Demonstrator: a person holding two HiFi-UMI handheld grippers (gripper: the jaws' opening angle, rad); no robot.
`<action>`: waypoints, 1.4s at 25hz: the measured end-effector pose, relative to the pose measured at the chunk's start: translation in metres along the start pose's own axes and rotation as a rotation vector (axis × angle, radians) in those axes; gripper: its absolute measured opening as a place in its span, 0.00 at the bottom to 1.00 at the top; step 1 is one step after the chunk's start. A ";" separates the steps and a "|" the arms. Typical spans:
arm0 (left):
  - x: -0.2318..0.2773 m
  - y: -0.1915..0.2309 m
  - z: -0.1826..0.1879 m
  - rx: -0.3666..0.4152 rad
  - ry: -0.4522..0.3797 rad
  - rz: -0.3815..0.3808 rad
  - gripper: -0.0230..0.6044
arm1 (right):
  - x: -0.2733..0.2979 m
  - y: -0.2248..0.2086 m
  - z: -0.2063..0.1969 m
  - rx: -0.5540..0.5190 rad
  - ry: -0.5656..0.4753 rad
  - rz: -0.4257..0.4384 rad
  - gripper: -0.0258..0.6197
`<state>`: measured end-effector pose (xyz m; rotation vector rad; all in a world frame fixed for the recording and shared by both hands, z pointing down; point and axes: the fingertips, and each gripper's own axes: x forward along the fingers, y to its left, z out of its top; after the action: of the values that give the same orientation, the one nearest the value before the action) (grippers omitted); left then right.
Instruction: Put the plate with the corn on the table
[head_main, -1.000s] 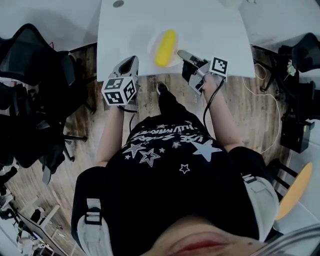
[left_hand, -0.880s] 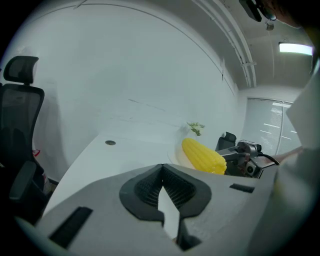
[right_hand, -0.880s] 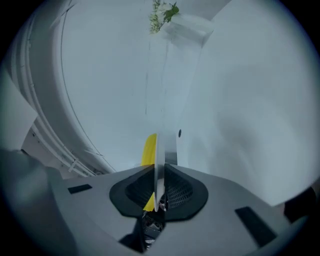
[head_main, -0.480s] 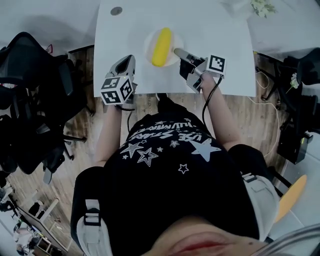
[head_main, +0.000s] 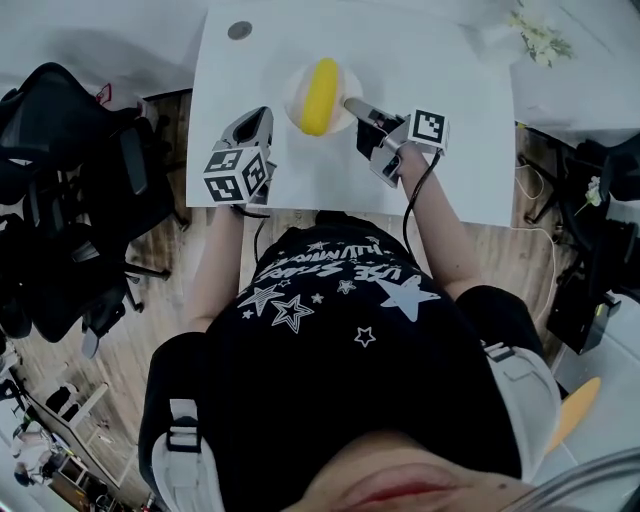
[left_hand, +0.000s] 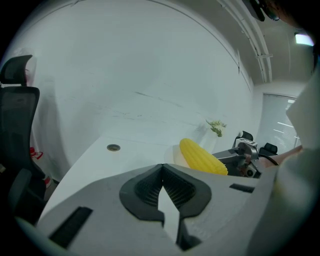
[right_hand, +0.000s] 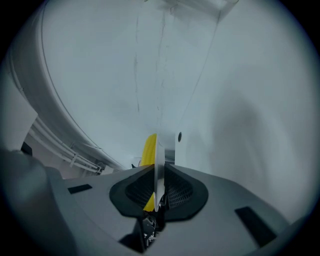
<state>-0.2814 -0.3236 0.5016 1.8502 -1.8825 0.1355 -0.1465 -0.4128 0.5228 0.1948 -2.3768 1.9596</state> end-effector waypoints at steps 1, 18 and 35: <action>0.004 0.002 0.000 -0.004 0.001 0.006 0.05 | 0.004 -0.003 0.004 0.001 0.005 -0.001 0.11; 0.059 0.046 -0.006 -0.063 0.050 0.061 0.05 | 0.072 -0.049 0.037 0.036 0.071 -0.033 0.10; 0.090 0.078 -0.016 -0.117 0.085 0.098 0.05 | 0.115 -0.090 0.066 0.090 0.043 -0.106 0.10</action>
<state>-0.3479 -0.3934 0.5735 1.6508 -1.8816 0.1320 -0.2463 -0.5018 0.6113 0.2745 -2.2057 2.0029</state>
